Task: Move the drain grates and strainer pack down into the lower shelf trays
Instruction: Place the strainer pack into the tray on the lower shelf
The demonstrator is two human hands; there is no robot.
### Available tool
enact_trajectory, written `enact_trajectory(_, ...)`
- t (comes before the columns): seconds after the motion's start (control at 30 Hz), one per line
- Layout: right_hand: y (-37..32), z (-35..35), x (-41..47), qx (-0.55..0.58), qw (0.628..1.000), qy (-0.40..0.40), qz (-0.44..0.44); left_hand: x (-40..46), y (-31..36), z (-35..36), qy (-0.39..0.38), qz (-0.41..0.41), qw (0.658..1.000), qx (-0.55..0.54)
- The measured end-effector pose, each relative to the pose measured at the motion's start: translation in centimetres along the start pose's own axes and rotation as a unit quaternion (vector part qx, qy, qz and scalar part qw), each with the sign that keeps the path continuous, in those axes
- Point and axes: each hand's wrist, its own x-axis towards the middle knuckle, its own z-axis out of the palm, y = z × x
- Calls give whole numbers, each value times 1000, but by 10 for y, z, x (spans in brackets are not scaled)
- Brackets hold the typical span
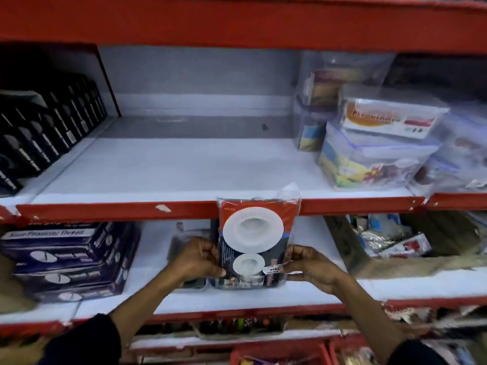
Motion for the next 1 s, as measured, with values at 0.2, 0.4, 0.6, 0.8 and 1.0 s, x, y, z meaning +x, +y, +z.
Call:
enact_trajectory(0.2, 65, 6, 7, 5, 997, -5, 80, 9, -64, 38, -61, -97, 993, -7)
enact_trajectory(0.4, 88, 4, 16, 4, 994, 5, 109, 18, -90, 50, -80, -166, 982, -36)
enact_trajectory(0.6, 55, 6, 65, -31, 982, 182, 27, 72, -66, 42, 32, -113, 989, -86)
enact_trajectory(0.8, 45, 25, 97, -258, 937, 234, -29, 97, -64, 59, 163, -42, 976, 137)
enact_trajectory(1.0, 56, 33, 103, -377, 897, 232, -25, 93, -80, 57, 115, 16, 979, 165)
